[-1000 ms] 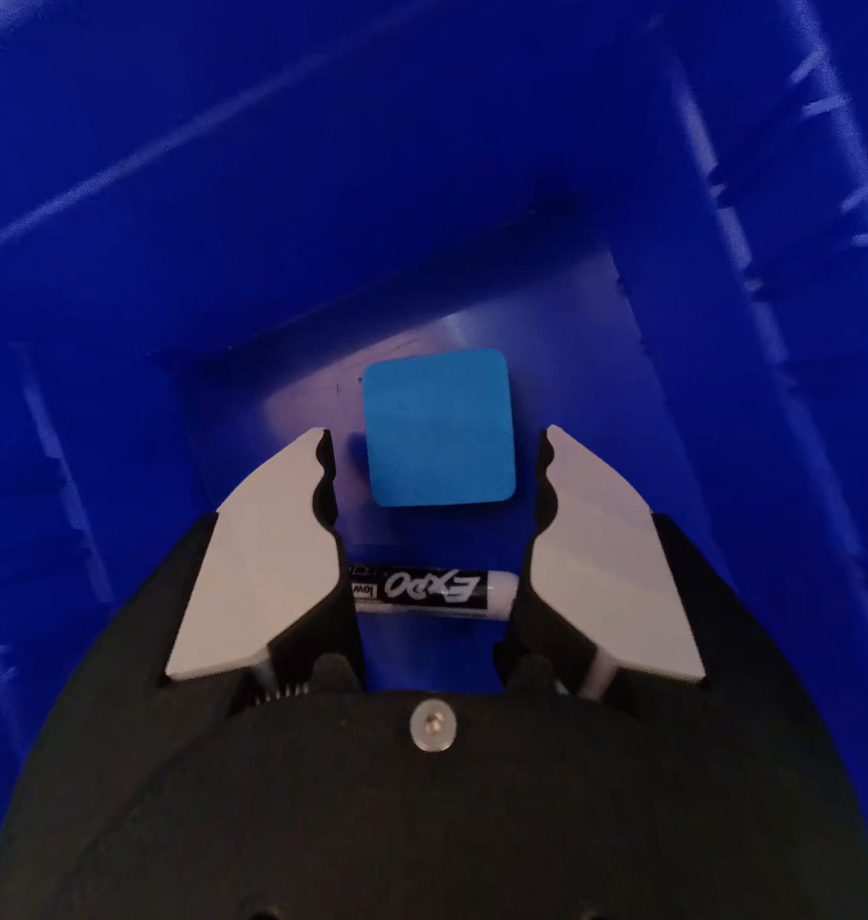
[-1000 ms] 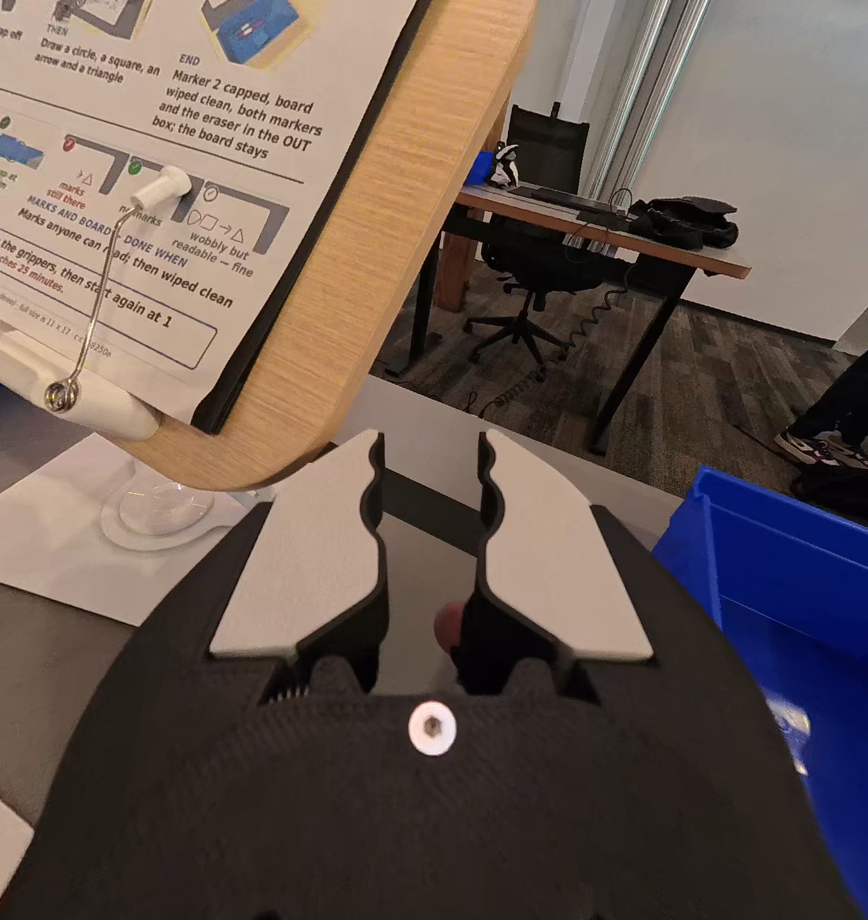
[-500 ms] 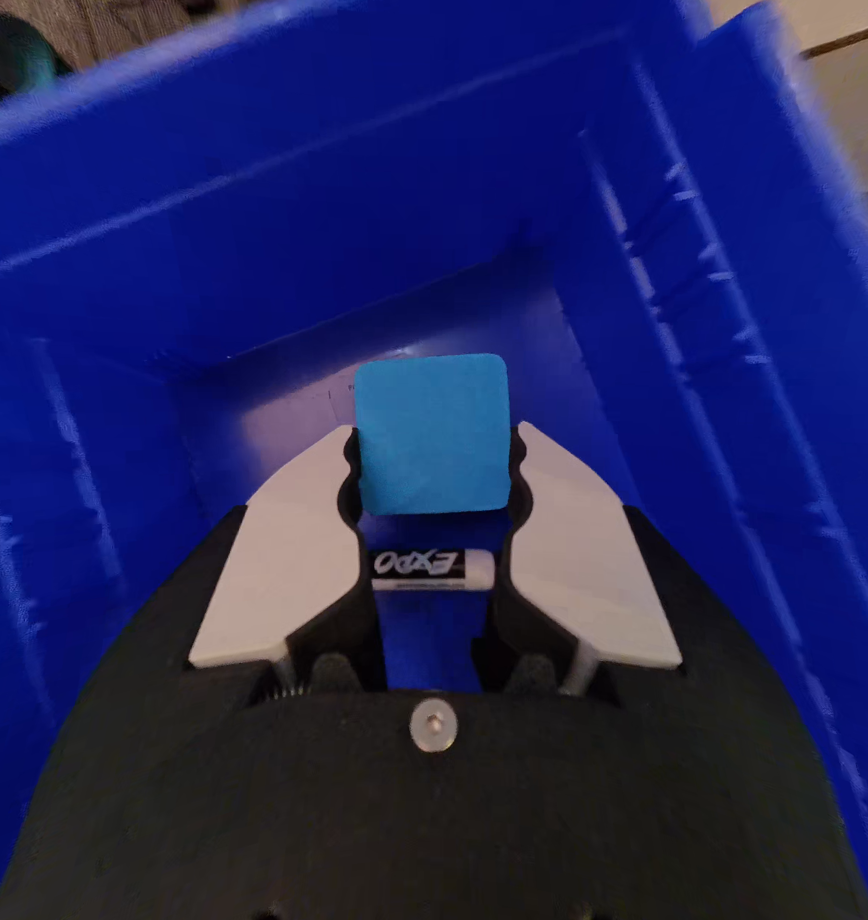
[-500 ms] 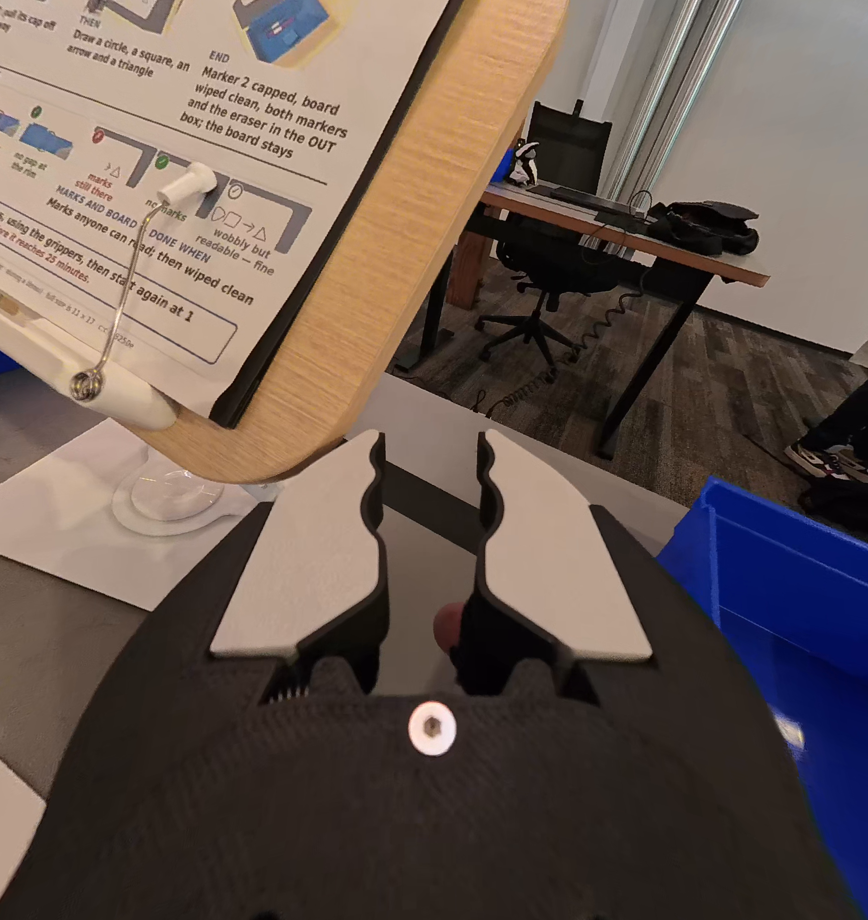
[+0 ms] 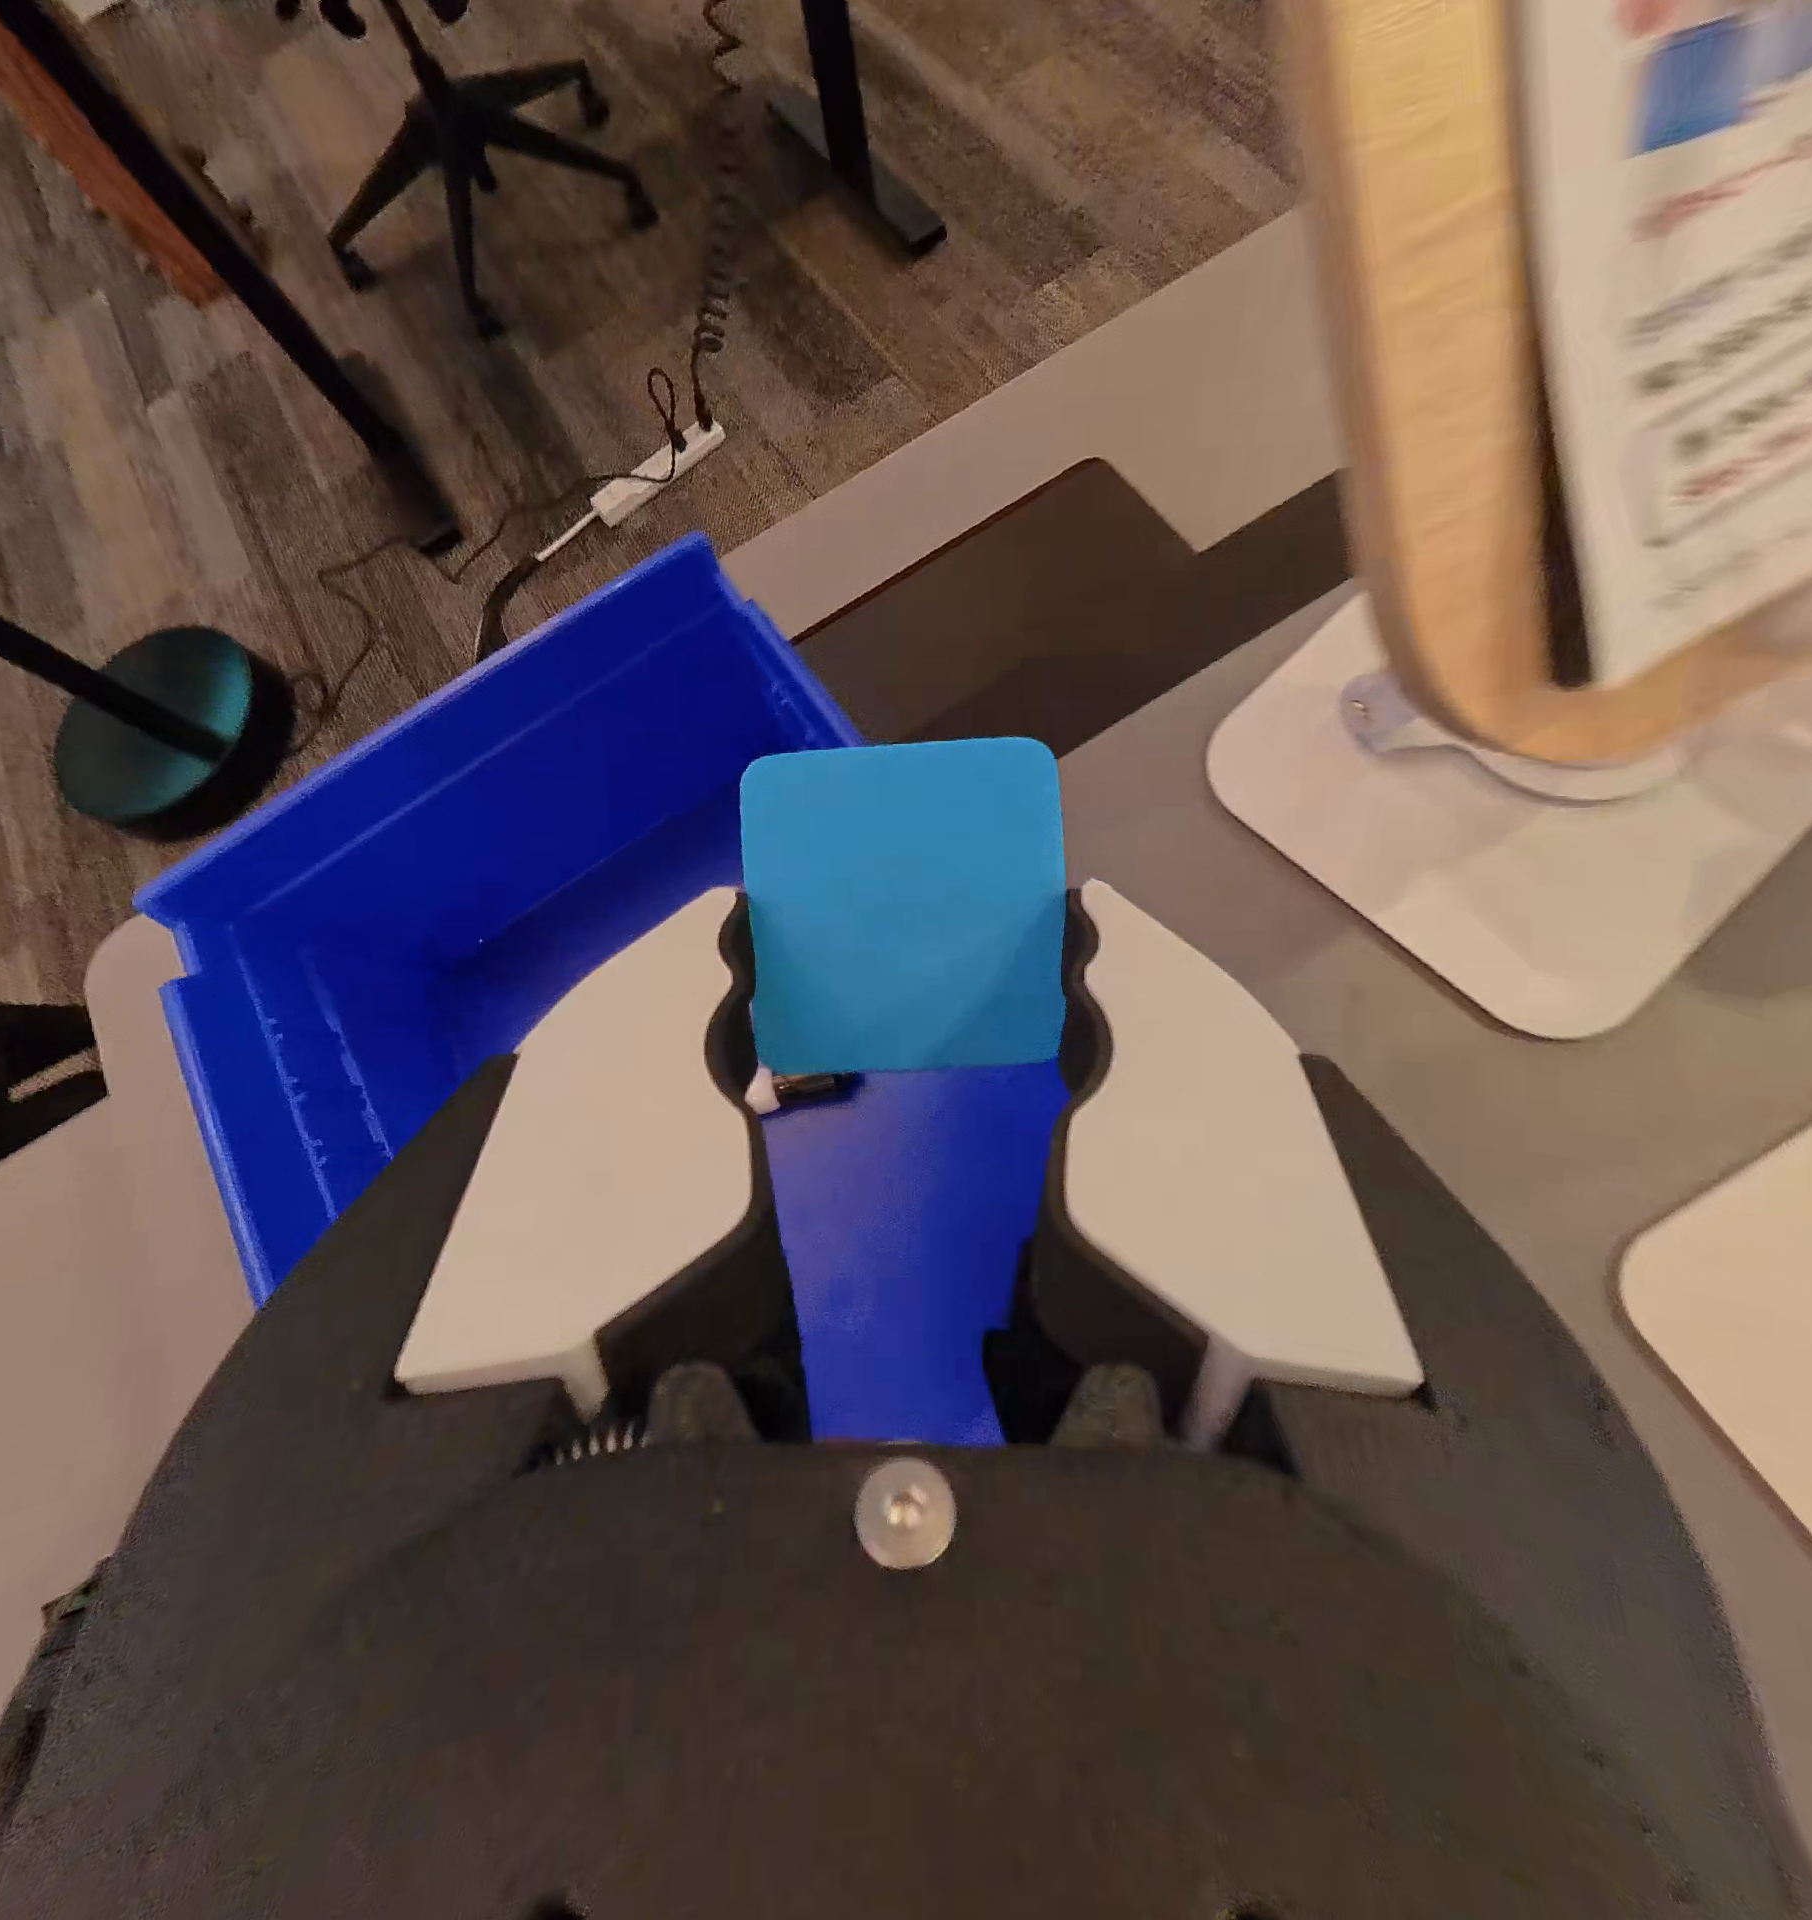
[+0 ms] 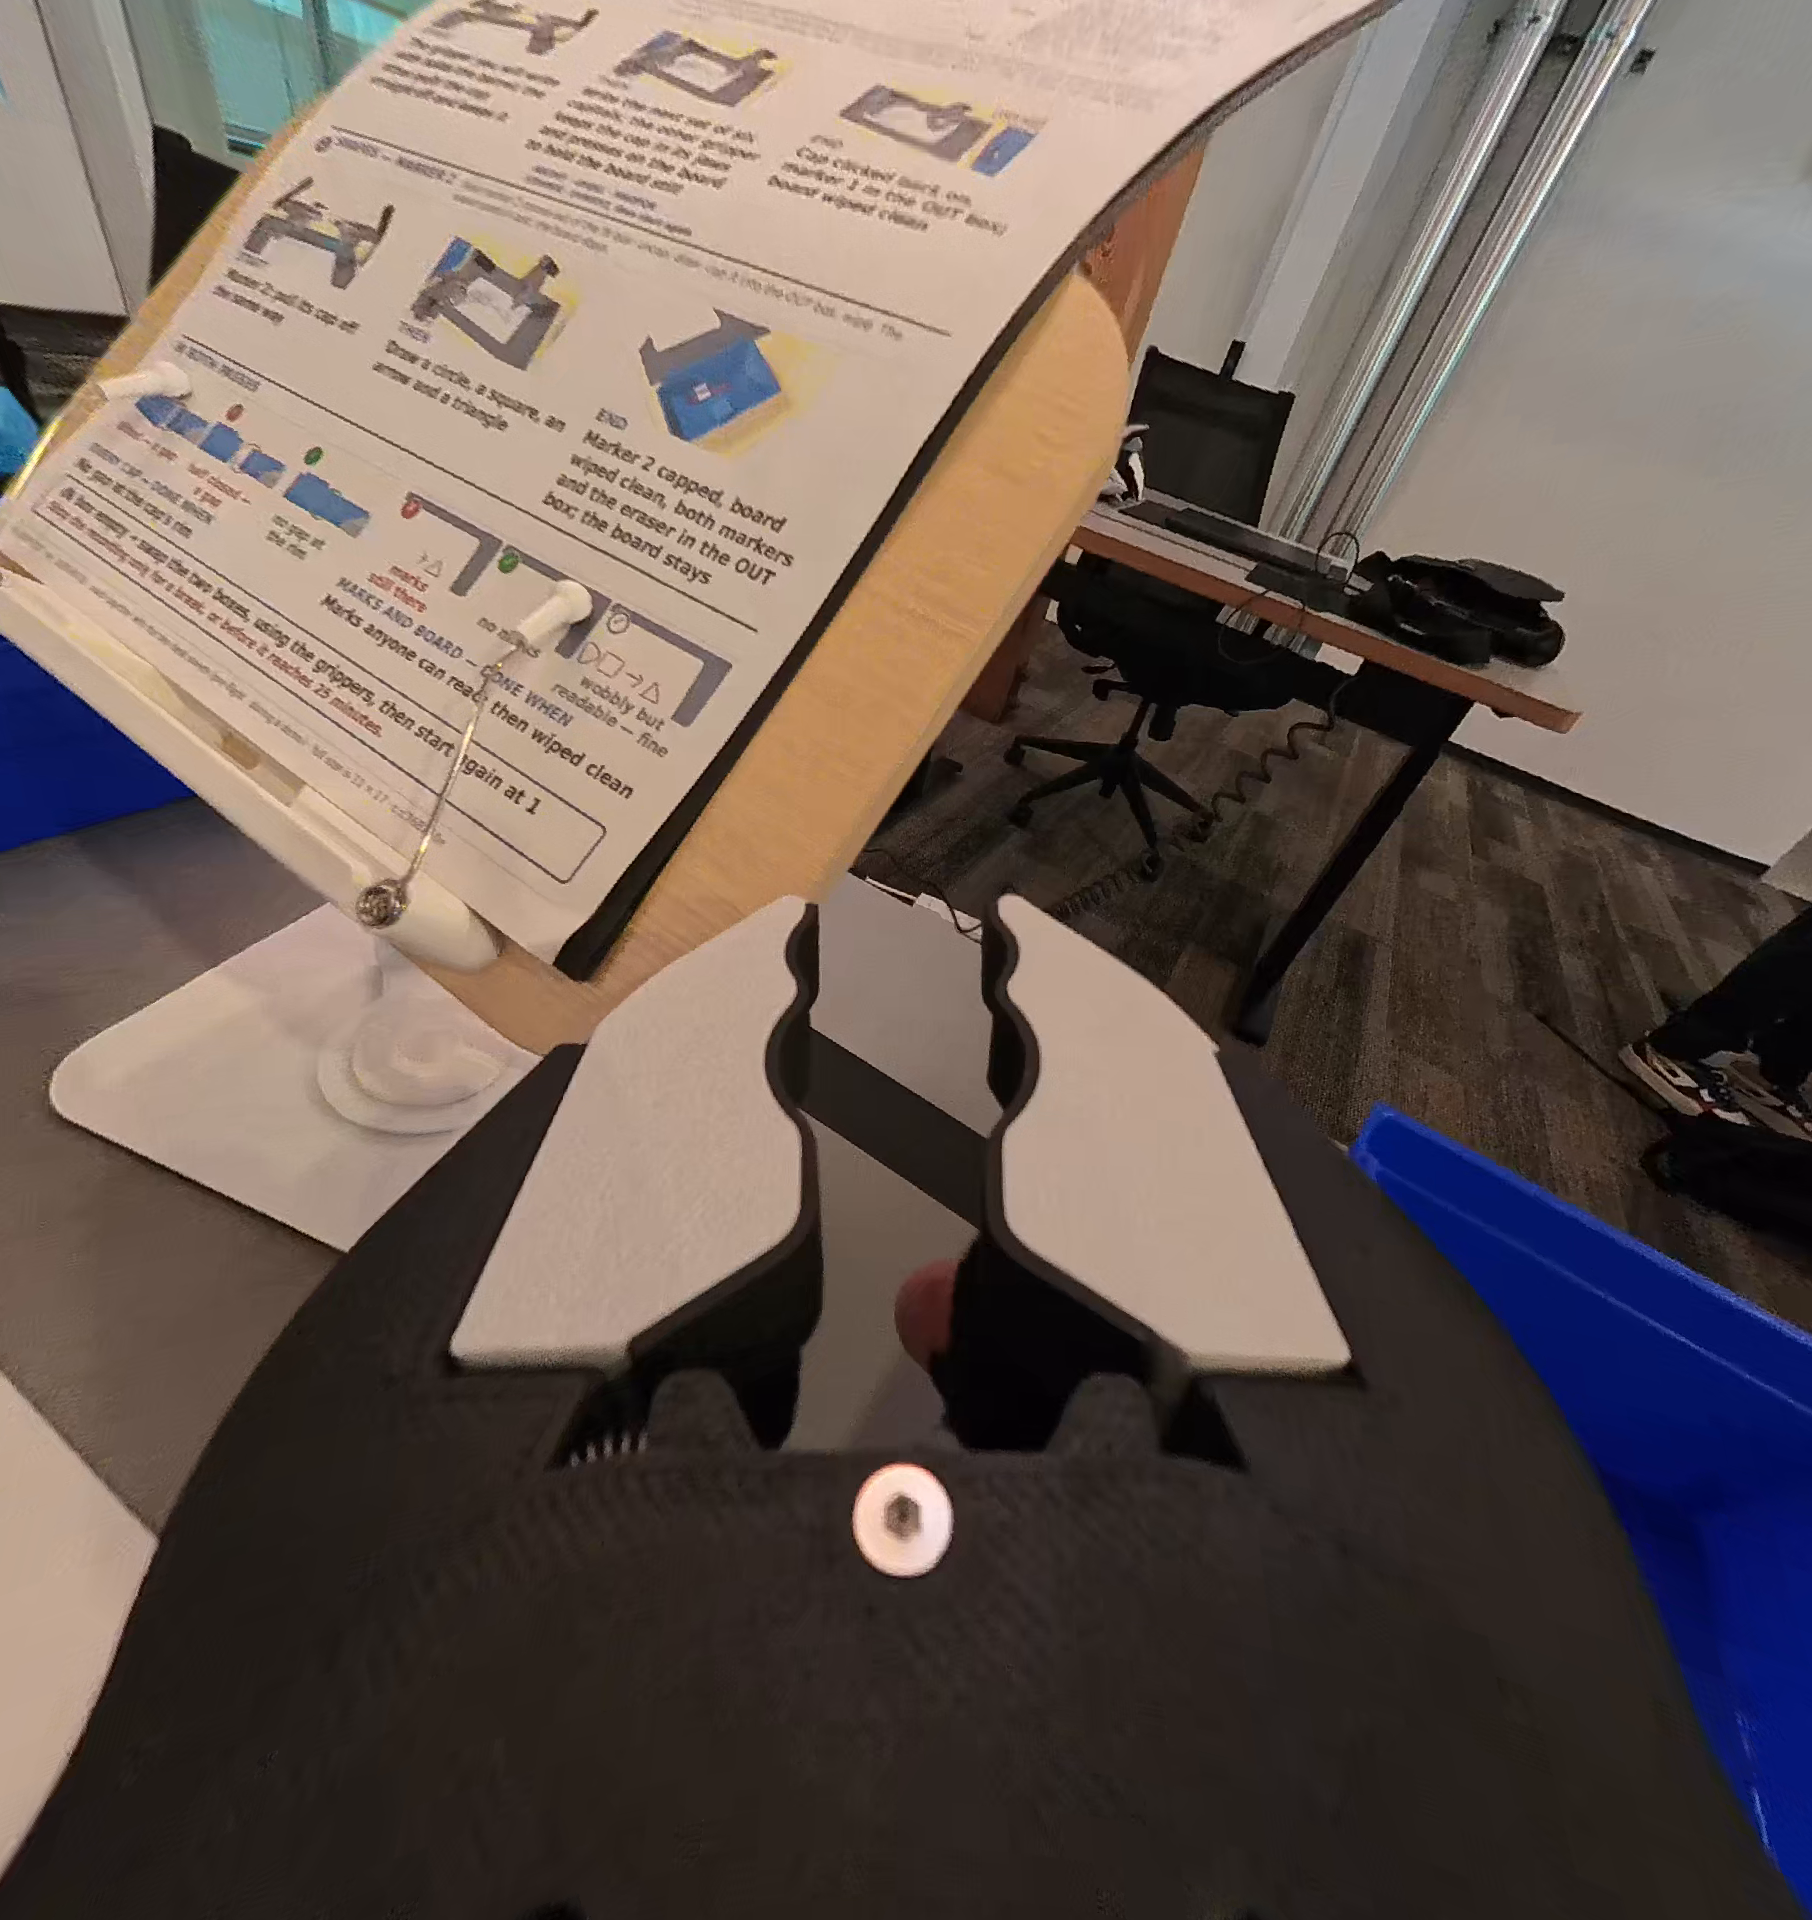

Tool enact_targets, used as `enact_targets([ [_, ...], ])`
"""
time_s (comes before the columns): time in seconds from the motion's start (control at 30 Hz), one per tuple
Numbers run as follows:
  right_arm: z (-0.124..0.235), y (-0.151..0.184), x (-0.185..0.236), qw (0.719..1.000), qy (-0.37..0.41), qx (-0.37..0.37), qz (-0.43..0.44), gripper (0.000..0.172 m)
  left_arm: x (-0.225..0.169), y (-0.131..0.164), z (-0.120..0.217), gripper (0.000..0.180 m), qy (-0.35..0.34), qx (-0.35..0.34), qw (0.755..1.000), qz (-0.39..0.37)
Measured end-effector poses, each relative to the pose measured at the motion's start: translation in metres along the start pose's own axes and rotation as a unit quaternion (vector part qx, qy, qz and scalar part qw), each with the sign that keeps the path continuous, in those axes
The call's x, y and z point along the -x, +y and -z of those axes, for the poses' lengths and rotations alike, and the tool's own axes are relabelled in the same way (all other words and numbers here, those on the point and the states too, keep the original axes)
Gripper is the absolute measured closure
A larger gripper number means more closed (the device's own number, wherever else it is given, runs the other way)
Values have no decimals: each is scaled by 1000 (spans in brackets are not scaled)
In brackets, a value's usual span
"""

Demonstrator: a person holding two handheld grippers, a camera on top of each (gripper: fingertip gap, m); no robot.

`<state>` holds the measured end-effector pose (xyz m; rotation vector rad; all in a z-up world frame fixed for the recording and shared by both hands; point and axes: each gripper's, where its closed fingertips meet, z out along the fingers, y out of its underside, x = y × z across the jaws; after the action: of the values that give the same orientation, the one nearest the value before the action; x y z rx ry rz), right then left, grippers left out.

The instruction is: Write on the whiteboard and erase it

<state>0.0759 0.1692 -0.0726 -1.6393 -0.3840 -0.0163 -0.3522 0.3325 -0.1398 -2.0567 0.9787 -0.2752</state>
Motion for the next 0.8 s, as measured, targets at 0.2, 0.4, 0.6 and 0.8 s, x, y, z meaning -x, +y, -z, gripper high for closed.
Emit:
enact_targets([
  [0.2, 11, -16, 15, 999, -38, 3, 18, 141, -57, -30, 38, 124, 26, -44, 997, -61],
  [0.4, 20, -32, 55, 993, -114, 3, 37, 135, -139, -64, 56, 124, 71, -88, 982, -151],
  [0.6, 32, -50, 92, 982, -166, -21, 88, 128, -224, -74, 55, 124, 128, -83, 957, -248],
  [0.8, 44, -53, 142, 956, -242, -38, 161, 116, -288, -63, 51, 124, 198, -70, 928, -308],
])
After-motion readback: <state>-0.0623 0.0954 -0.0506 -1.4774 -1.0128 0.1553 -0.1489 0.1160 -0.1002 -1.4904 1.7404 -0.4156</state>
